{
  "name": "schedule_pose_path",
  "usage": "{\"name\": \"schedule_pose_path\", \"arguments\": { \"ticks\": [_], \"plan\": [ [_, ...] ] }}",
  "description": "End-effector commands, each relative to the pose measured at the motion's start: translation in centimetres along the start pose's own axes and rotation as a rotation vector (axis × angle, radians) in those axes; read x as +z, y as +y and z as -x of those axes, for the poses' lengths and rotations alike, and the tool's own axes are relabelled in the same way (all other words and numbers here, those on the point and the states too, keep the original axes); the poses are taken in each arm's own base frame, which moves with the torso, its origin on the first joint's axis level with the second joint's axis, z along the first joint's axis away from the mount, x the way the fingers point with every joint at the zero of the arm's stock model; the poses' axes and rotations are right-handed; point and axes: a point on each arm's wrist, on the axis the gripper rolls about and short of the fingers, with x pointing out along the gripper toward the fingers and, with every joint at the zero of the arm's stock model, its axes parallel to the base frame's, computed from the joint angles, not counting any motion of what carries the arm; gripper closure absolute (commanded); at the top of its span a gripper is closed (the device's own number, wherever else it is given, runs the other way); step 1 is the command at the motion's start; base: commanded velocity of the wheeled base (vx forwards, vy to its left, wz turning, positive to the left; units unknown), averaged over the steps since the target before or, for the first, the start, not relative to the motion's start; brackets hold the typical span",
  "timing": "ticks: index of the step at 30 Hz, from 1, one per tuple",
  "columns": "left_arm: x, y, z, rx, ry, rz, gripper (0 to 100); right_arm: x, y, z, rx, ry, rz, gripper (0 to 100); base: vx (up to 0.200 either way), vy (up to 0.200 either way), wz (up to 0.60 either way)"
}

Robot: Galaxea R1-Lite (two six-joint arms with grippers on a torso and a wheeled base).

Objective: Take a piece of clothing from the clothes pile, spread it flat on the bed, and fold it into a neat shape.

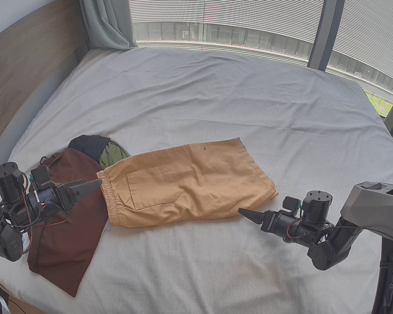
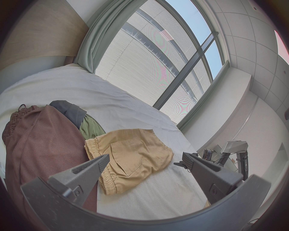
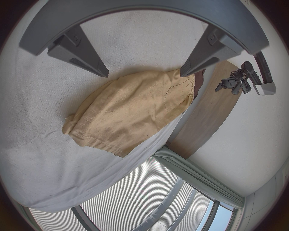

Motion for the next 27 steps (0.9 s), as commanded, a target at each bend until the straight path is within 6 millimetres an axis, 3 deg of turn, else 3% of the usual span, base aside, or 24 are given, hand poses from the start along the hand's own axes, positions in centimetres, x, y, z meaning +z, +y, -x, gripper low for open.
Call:
{"name": "schedule_pose_path", "arguments": {
  "ticks": [1, 13, 17, 27],
  "plan": [
    [0.0, 0.1, 0.0, 0.001, -0.001, 0.001, 0, -0.9, -1.0, -1.2, -0.017, 0.013, -0.011, 0, 0.000, 0.000, 0.00],
    [0.1, 0.2, 0.0, 0.005, -0.005, 0.000, 0, -1.8, -2.1, -3.6, -0.037, 0.029, -0.024, 0, 0.000, 0.000, 0.00],
    [0.1, 0.2, 0.0, 0.004, -0.003, 0.001, 0, -2.2, -2.6, -5.6, -0.054, 0.015, -0.019, 0, 0.000, 0.000, 0.00],
    [0.0, 0.2, -0.1, 0.002, 0.000, 0.003, 0, -2.0, -1.7, -10.0, -0.018, -0.052, -0.028, 0, 0.000, 0.000, 0.00]
  ]
}}
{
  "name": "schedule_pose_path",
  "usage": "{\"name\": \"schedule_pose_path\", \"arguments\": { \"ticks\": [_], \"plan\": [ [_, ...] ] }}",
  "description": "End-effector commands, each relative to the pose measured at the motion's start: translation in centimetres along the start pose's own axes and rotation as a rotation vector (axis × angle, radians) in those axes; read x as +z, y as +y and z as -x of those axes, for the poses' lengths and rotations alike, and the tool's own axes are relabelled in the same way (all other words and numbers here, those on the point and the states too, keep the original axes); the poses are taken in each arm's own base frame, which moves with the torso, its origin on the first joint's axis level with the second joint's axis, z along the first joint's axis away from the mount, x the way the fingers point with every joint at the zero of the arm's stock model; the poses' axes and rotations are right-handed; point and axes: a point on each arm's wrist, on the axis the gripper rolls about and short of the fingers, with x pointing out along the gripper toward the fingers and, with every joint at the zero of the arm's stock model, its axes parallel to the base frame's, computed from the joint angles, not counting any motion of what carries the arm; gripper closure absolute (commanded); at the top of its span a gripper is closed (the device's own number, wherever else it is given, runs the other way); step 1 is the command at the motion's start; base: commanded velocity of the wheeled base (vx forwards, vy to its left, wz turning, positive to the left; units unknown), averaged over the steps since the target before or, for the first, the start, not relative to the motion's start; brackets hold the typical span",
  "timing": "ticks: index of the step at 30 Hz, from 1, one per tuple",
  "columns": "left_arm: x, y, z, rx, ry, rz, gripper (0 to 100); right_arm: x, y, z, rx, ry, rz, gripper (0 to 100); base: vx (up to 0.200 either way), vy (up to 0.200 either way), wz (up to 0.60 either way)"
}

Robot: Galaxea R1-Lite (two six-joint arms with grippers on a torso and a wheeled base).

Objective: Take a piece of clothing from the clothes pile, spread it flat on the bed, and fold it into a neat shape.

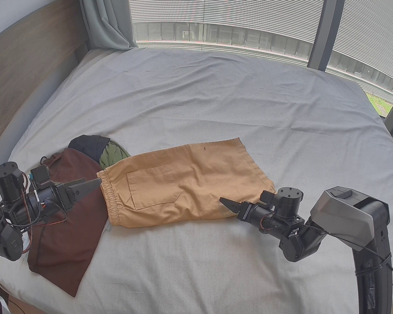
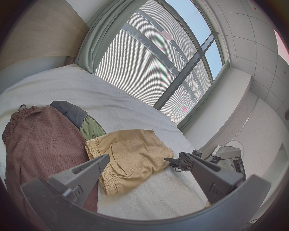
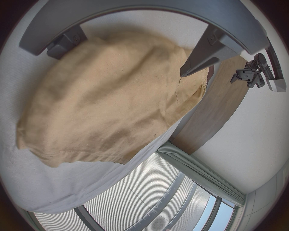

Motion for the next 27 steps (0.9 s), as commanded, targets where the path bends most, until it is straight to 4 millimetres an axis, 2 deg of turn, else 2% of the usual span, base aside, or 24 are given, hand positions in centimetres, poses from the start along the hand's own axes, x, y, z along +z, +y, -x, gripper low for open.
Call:
{"name": "schedule_pose_path", "arguments": {
  "ticks": [1, 4, 12, 13, 23, 27],
  "plan": [
    [-0.1, 0.0, -0.1, 0.000, 0.005, 0.004, 0, -1.5, -0.3, -2.3, 0.004, 0.008, -0.009, 0, 0.000, 0.000, 0.00],
    [-0.2, 0.0, -0.1, -0.001, 0.007, 0.005, 0, -1.3, -0.5, -2.9, -0.017, -0.025, -0.005, 0, 0.000, 0.000, 0.00],
    [-0.2, 0.0, -0.1, -0.001, 0.007, 0.006, 0, -1.6, -0.4, -2.9, -0.022, -0.025, -0.036, 0, 0.000, 0.000, 0.00],
    [-0.2, 0.0, -0.1, -0.001, 0.007, 0.006, 0, -1.6, -0.4, -2.9, -0.021, -0.027, -0.035, 100, 0.000, 0.000, 0.00],
    [0.0, -0.2, -0.3, -0.033, 0.012, 0.009, 0, -1.9, -0.4, -2.5, -0.031, -0.012, -0.041, 100, 0.000, 0.000, 0.00],
    [-0.3, -0.3, -0.3, -0.048, 0.026, 0.016, 0, -1.4, 0.3, -1.5, -0.035, -0.006, -0.040, 100, 0.000, 0.000, 0.00]
  ]
}}
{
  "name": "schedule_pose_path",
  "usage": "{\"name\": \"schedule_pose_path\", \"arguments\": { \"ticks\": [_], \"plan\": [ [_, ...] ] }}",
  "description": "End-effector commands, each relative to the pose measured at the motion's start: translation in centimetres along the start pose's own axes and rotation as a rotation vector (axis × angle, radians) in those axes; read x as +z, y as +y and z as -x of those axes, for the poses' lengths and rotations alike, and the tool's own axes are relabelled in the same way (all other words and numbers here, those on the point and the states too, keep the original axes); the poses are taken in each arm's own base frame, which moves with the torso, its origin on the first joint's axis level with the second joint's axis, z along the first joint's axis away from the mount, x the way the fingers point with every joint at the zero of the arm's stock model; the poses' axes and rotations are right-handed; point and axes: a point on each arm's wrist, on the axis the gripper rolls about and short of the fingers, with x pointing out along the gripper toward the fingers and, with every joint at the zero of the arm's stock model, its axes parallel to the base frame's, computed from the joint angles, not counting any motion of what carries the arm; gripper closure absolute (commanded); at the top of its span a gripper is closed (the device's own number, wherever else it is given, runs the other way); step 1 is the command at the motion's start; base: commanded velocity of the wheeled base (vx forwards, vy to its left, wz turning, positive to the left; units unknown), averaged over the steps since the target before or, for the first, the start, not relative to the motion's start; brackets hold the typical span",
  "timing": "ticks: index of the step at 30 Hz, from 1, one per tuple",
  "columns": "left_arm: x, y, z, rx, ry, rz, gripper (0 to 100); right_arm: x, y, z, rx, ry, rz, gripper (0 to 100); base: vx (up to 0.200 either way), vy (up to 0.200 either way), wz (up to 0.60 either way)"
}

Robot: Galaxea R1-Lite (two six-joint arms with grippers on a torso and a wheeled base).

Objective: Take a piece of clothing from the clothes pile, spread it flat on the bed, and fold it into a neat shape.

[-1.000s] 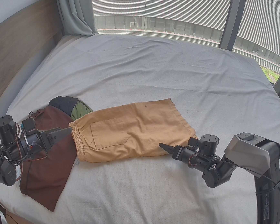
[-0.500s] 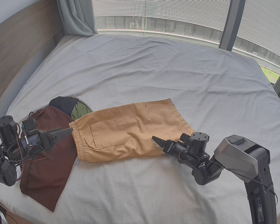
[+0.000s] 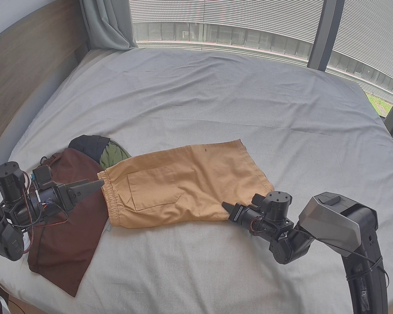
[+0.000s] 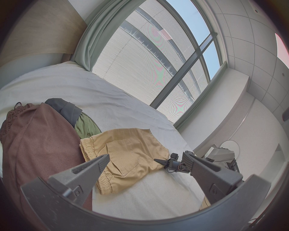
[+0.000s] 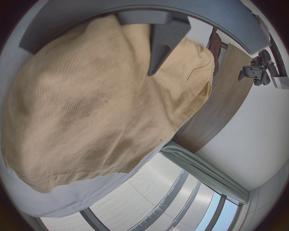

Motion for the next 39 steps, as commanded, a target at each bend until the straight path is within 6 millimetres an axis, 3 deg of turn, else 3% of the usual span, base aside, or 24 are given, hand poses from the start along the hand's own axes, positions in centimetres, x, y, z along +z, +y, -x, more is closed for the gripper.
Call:
{"name": "schedule_pose_path", "arguments": {
  "ticks": [1, 13, 19, 33, 39],
  "plan": [
    [-0.2, 0.0, -0.1, -0.009, 0.009, 0.005, 0, 0.6, 0.8, 1.0, -0.002, 0.002, 0.002, 100, 0.000, 0.000, 0.00],
    [-0.4, -0.4, -0.2, -0.019, 0.021, 0.010, 0, 0.8, 2.2, 4.8, -0.044, 0.052, -0.012, 100, 0.000, 0.000, 0.00],
    [-0.4, -0.3, -0.2, -0.019, 0.021, 0.010, 0, 0.6, 3.2, 8.0, -0.103, 0.081, -0.026, 100, 0.000, 0.000, 0.00],
    [-0.4, -0.4, -0.2, -0.050, 0.032, -0.003, 0, -2.5, 5.9, 16.3, -0.211, 0.228, -0.042, 100, 0.000, 0.000, 0.00],
    [-0.3, -0.4, -0.3, -0.055, 0.028, -0.008, 0, -3.7, 5.9, 17.3, -0.221, 0.272, -0.051, 100, 0.000, 0.000, 0.00]
  ]
}}
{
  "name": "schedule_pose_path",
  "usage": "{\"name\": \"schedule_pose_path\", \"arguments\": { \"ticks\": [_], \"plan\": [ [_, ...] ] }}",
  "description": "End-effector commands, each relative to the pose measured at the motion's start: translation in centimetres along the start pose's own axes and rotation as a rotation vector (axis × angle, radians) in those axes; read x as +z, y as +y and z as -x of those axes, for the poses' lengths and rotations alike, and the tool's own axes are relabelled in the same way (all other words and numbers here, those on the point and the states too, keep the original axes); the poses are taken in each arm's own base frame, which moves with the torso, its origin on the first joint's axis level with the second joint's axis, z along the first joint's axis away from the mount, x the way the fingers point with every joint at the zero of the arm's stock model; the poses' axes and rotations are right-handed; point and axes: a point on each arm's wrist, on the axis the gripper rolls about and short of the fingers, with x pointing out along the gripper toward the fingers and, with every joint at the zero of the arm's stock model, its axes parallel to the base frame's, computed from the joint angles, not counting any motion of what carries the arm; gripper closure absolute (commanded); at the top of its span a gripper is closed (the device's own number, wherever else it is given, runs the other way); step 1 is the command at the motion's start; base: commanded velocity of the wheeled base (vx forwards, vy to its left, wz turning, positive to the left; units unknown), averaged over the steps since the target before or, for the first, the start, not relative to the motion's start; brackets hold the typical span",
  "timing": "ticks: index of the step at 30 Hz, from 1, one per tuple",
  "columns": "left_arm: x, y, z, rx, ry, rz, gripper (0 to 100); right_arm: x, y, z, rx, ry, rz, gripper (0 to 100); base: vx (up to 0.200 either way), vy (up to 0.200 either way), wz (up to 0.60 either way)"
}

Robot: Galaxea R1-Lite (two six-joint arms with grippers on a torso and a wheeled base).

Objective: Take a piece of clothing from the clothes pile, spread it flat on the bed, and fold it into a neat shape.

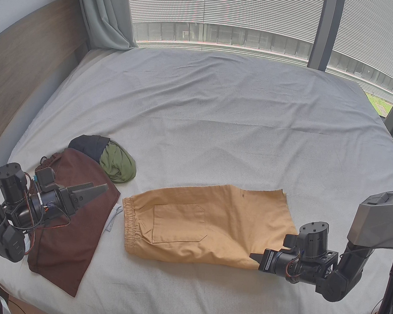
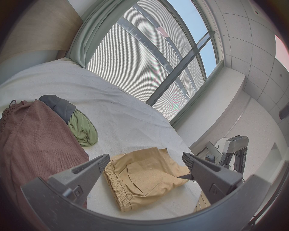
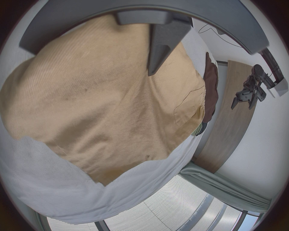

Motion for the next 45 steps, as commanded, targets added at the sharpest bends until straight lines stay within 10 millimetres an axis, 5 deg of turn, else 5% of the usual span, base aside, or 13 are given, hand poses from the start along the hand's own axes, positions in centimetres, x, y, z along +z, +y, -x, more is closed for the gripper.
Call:
{"name": "schedule_pose_path", "arguments": {
  "ticks": [1, 12, 13, 31, 45],
  "plan": [
    [0.1, -0.1, -0.1, -0.004, -0.002, -0.004, 0, -0.6, 0.4, 1.0, 0.013, 0.004, 0.006, 100, 0.000, 0.000, 0.00],
    [0.4, 0.0, -0.5, -0.015, -0.011, -0.017, 0, -1.6, -0.4, 0.5, 0.018, -0.002, 0.010, 100, 0.000, 0.000, 0.00],
    [0.5, -0.1, -0.5, -0.017, -0.013, -0.020, 0, -1.7, -0.5, 0.6, 0.019, -0.003, 0.008, 0, 0.000, 0.000, 0.00],
    [1.0, -0.5, -0.3, -0.022, -0.028, -0.048, 0, -6.2, -0.2, 5.8, 0.111, 0.170, 0.045, 0, 0.000, 0.000, 0.00],
    [0.9, -0.5, -0.4, -0.024, -0.025, -0.047, 0, -4.9, 4.4, 9.0, 0.332, 0.066, 0.131, 0, 0.000, 0.000, 0.00]
  ]
}}
